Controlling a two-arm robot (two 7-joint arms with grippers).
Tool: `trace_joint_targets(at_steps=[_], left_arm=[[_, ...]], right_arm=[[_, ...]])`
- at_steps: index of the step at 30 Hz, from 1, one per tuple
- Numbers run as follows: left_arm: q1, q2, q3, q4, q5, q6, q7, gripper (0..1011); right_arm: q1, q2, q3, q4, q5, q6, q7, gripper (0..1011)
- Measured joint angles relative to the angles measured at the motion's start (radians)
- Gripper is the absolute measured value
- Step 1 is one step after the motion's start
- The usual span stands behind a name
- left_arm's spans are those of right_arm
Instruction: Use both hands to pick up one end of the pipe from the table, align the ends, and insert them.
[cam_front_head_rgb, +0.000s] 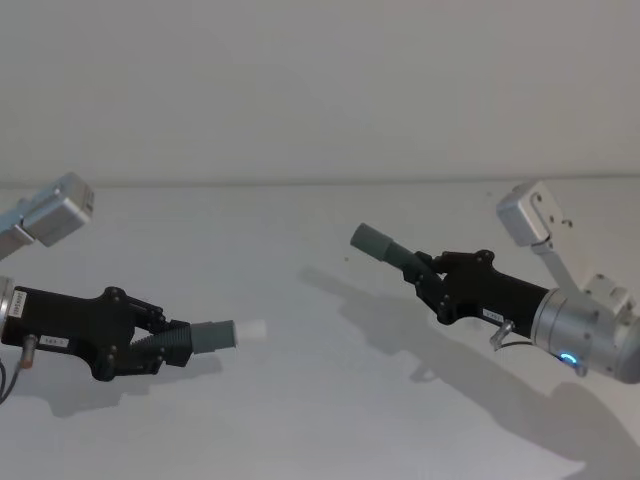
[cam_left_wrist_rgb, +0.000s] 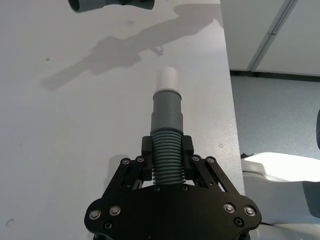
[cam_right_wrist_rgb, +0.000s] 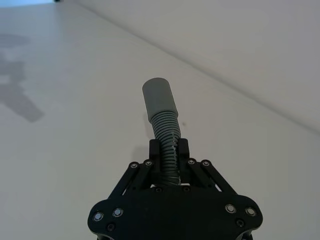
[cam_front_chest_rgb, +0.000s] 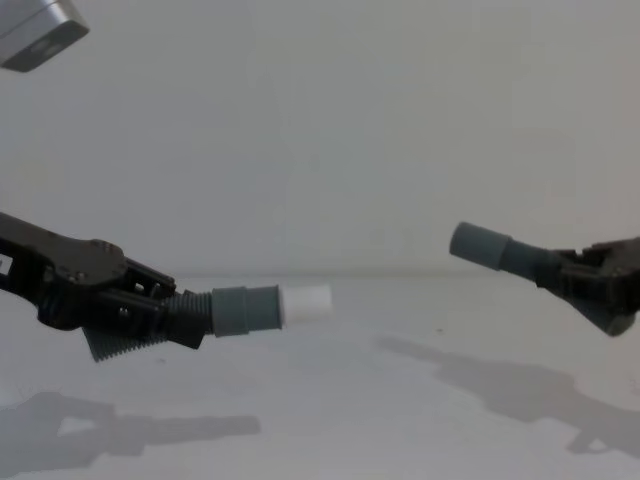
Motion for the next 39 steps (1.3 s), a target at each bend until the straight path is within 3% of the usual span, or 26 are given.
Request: trace_joint_targets(at_steps=[18,20,39], left_arm=[[0.0,0.0,0.0,0.0,0.0,0.0,0.0,301],[0.0,0.0,0.0,0.0,0.0,0.0,0.0,301],[0.0,0.0,0.0,0.0,0.0,0.0,0.0,301]], right_arm=[[0.071,0.063,-0.038,0.073,0.07,-0.234,0.267,179],[0.074,0.065,-0.04,0.075,0.073,-0.242,0.277,179],[0.171,0.091,-0.099,0.177,0.175,-0.427,0.599,179]])
